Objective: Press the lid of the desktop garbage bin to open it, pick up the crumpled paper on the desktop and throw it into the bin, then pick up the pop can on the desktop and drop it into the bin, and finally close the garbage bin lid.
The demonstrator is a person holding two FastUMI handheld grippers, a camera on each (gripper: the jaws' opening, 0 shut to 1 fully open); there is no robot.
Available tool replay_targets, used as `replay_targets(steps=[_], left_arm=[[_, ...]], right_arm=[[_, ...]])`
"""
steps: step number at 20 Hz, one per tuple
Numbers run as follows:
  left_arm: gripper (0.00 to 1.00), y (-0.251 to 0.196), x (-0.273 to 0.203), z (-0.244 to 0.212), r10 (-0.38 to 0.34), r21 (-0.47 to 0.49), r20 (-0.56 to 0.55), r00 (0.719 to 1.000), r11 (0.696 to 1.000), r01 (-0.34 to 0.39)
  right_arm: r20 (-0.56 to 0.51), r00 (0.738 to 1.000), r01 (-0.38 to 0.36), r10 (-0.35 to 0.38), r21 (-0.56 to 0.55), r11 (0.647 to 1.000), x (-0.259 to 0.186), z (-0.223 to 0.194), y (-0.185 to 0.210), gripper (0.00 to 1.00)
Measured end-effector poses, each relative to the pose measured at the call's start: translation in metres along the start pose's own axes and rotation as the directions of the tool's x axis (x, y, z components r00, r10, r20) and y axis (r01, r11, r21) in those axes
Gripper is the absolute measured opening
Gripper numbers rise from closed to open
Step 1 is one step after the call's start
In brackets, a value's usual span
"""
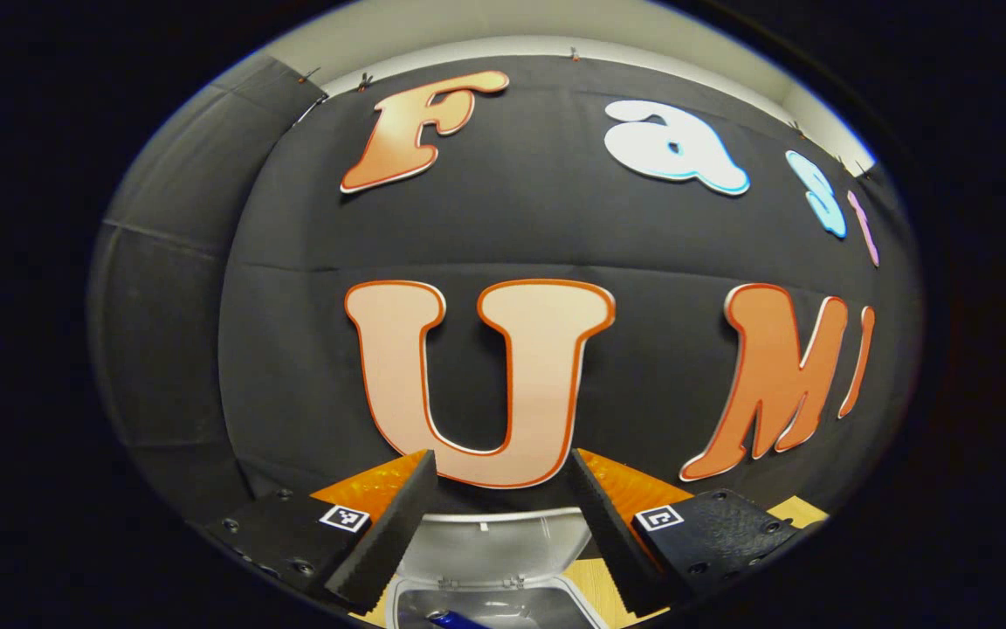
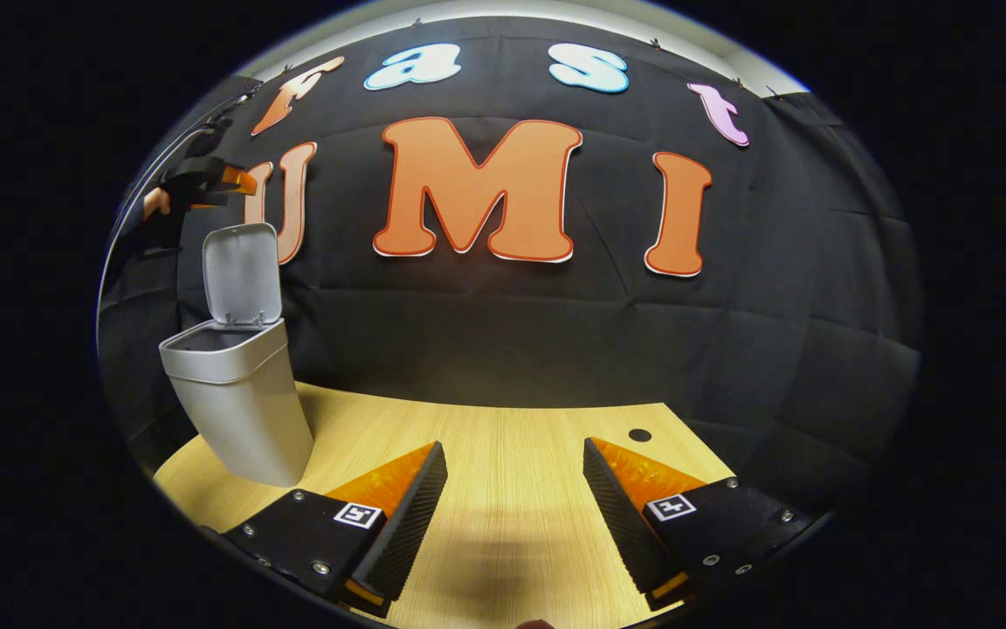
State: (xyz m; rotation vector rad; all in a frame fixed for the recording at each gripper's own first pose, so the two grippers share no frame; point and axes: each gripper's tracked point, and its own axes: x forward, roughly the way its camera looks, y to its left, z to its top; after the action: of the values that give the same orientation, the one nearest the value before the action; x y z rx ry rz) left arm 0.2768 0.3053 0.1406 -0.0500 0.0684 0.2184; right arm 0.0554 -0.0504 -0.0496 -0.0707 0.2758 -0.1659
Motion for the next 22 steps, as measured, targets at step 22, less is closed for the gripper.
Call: replay_targets(steps=[22], left_arm=[[0.94,-0.022,-0.134,-0.218,-0.033,0.062,-0.344,0.938,0.996,0.058]], right_arm=[[-0.027,0.999,-0.025,0.025,0.034,0.999,0.002,-0.017,0.001,0.94]])
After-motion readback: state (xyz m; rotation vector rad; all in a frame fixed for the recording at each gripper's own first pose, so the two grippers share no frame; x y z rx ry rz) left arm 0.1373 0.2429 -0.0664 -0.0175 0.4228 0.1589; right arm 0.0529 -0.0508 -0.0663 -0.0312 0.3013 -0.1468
